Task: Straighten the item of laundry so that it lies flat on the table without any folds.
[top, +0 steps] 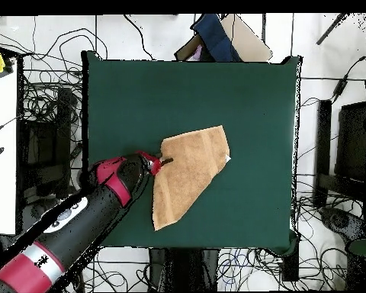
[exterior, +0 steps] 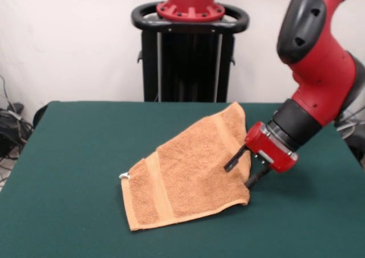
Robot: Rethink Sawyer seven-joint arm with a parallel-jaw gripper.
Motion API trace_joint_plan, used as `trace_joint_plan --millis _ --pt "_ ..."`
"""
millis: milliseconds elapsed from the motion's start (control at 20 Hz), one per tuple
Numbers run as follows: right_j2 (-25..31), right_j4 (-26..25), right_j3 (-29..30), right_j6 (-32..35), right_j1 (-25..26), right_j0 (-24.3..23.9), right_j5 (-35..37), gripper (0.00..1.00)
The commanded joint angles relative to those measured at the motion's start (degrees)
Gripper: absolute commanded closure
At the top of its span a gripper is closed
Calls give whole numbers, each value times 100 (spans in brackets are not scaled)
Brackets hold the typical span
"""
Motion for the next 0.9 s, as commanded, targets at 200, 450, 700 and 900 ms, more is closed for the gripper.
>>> trace_joint_plan --millis 200,450,700,900 --pt "1669 232 166 1046 -257 -405 -401 0" --pt "1745 204 204 1095 -293 -473 -526 0" --pt "2139 168 476 1112 -509 -750 -1064 0" --pt "1972 199 516 1172 -587 -654 -787 100"
